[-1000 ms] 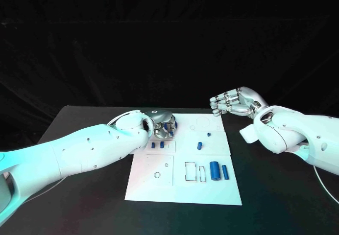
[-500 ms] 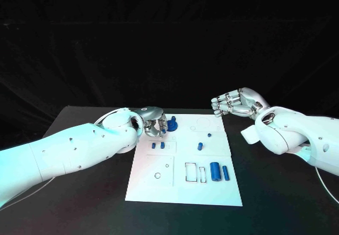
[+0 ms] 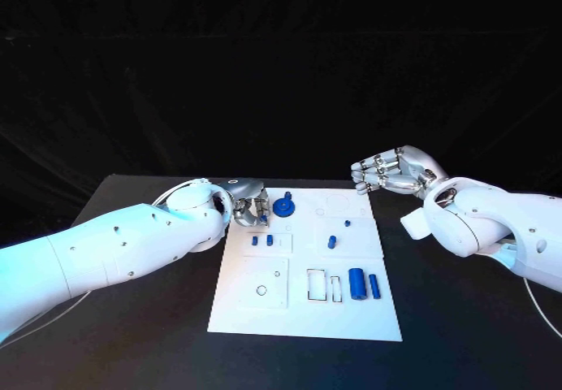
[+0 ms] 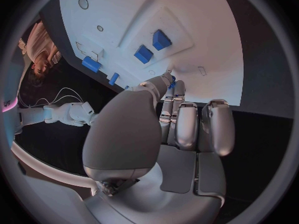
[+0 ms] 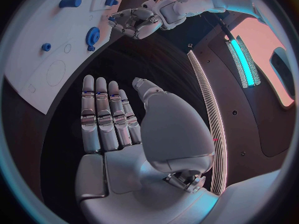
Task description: Assemble the parts on the task board
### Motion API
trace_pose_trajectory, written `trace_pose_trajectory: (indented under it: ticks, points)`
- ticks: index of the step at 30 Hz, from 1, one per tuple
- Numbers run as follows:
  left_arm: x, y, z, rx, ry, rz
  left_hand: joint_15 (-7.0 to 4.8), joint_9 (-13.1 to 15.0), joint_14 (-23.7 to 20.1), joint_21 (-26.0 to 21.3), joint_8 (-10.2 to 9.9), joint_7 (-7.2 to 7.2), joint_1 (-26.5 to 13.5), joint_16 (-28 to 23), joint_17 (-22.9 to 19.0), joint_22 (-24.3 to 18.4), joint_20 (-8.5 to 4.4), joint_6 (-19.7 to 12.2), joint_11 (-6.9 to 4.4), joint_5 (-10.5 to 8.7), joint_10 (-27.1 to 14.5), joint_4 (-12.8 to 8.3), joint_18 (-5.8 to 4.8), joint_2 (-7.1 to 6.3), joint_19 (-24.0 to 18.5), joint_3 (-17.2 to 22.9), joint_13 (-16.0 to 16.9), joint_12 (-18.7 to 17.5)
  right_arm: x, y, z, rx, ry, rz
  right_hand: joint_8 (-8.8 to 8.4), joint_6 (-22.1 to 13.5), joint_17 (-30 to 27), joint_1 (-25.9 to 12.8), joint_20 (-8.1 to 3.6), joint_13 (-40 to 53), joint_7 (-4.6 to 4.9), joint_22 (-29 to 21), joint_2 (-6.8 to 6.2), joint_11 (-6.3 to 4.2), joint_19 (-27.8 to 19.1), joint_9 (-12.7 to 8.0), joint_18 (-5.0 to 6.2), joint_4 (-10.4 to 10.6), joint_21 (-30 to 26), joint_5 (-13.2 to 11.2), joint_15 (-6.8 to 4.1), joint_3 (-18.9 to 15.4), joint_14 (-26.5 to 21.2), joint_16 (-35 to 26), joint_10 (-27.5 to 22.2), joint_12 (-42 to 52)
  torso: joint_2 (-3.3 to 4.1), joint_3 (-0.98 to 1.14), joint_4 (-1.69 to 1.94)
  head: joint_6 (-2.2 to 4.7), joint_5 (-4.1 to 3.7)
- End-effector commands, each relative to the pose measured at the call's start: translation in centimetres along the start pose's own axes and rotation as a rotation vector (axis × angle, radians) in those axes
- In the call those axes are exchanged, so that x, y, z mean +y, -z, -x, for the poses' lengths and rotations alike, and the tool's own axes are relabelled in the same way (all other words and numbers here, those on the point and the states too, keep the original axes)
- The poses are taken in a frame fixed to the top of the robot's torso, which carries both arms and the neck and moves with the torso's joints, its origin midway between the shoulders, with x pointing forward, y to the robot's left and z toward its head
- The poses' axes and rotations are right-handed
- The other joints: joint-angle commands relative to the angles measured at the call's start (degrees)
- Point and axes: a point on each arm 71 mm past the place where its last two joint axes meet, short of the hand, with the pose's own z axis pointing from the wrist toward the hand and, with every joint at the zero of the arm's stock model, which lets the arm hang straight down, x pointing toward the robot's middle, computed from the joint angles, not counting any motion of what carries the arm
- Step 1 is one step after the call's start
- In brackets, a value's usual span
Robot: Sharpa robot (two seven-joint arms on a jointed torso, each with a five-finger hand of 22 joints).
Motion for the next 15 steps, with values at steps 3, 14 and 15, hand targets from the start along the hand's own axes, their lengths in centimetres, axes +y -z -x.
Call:
trace_pose_trajectory:
  ticks: [3, 14, 15]
  points:
    - [-0.01, -0.11, -0.31, 0.034, 0.003, 0.005, -0.14, -0.06, 0.70, 0.21, -0.42, -0.11, -0.31, 0.29, -0.12, 4.62, -0.07, 0.45, 0.00, -0.15, 0.57, -0.11, -1.10, 0.00, 0.35, -0.42, -0.05, -0.34, 0.10, 0.02, -0.13, 0.008, 0.006, 0.015, -0.15, -0.44, -0.06, -0.21, 0.07, -0.07, -0.04, -0.05, 0.37, 0.01, 0.45, -0.06, 0.35, -0.28, -0.38, 0.32, -0.08, 0.06, -0.17, -0.19, -0.35, 0.00, 0.05, 0.08, 0.00, -0.22, 0.10]
    - [-0.40, -0.39, -0.75, 0.059, -0.004, 0.000, -0.13, -0.08, 0.66, 0.12, -0.49, -0.11, -0.38, 0.22, -0.27, 4.51, -0.08, 0.50, 0.00, -0.16, 0.63, -0.10, -1.07, -0.03, 0.27, -0.49, -0.05, -0.46, 0.13, 0.00, -0.20, 0.010, 0.006, 0.016, -0.15, -0.44, -0.06, -0.21, 0.07, -0.07, -0.04, -0.05, 0.37, 0.01, 0.45, -0.06, 0.35, -0.28, -0.38, 0.32, -0.08, 0.06, -0.17, -0.19, -0.35, 0.00, -0.03, 0.08, -0.03, -0.40, 0.16]
    - [-0.43, -0.40, -0.78, 0.061, -0.006, 0.000, -0.13, -0.08, 0.65, 0.11, -0.50, -0.11, -0.39, 0.20, -0.31, 4.50, -0.08, 0.50, 0.01, -0.16, 0.64, -0.09, -1.07, -0.03, 0.27, -0.50, -0.05, -0.47, 0.13, 0.00, -0.20, 0.010, 0.006, 0.016, -0.15, -0.44, -0.06, -0.21, 0.07, -0.07, -0.04, -0.05, 0.37, 0.01, 0.45, -0.06, 0.35, -0.28, -0.38, 0.32, -0.08, 0.06, -0.17, -0.19, -0.35, 0.00, -0.04, 0.08, -0.04, -0.41, 0.17]
